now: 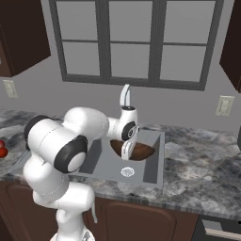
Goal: Remove the bell pepper and apple from the sink. Then move the bowl and cup from the counter to the sink for washing.
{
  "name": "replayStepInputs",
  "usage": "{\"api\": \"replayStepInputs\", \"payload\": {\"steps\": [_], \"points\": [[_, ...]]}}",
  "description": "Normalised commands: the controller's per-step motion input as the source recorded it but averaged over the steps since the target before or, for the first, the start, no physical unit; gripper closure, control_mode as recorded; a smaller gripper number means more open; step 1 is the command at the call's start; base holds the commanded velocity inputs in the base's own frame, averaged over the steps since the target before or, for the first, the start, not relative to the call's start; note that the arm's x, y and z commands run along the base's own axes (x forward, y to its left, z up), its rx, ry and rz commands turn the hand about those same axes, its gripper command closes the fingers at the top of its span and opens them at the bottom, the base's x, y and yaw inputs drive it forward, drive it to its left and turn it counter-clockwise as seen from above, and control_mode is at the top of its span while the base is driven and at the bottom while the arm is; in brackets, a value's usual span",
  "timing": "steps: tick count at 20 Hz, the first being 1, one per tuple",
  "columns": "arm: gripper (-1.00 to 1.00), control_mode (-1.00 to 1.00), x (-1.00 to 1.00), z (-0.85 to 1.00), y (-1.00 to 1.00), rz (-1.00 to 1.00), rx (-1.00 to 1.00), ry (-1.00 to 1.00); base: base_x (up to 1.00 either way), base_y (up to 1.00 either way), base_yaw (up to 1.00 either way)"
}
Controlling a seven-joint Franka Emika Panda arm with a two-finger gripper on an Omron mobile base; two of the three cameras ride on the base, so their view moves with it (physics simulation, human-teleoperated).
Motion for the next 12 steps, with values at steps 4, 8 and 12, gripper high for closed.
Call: {"api": "replayStepInputs", "payload": {"steps": [4,8,12], "points": [[1.0,-1.0,0.14,-0.25,0.0,0.0,0.0,0.0,0.0,0.0,0.0],[1.0,-1.0,0.14,-0.26,0.0,0.0,0.0,0.0,0.0,0.0,0.0],[1.0,-1.0,0.11,-0.26,0.0,0.0,0.0,-0.03,0.0,0.0,0.0]]}}
